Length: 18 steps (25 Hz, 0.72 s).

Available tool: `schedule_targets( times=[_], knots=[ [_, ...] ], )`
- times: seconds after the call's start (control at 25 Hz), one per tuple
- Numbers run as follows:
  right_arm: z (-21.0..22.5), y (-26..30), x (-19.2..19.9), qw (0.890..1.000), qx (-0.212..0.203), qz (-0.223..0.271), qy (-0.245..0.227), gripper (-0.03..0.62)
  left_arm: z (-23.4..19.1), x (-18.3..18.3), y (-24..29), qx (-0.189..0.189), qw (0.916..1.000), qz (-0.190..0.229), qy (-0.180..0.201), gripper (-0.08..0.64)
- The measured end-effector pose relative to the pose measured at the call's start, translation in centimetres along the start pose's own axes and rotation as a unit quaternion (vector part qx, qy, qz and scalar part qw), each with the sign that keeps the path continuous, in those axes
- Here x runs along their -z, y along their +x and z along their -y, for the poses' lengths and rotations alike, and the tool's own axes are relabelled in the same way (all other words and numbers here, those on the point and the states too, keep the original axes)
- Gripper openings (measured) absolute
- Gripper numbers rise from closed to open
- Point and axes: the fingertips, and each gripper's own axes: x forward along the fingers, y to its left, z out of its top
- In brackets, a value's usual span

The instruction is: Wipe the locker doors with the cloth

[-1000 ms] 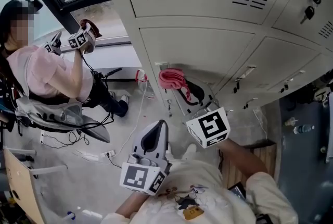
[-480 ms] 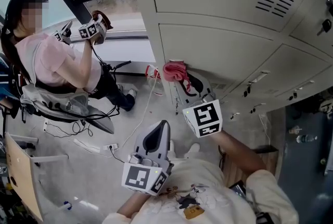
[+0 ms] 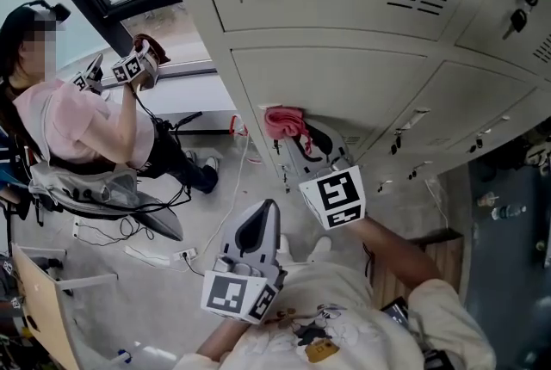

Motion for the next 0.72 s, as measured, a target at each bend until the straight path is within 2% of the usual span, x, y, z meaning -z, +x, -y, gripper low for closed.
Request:
schedule_targets(
  times=[0.72],
  knots=[
    [5.8,-4.8,0.6,0.997,0.075,-0.001,-0.002,0.101,3.5,0.7,2.6,0.063,0.9979,-0.016,0.006,0.006]
  ],
)
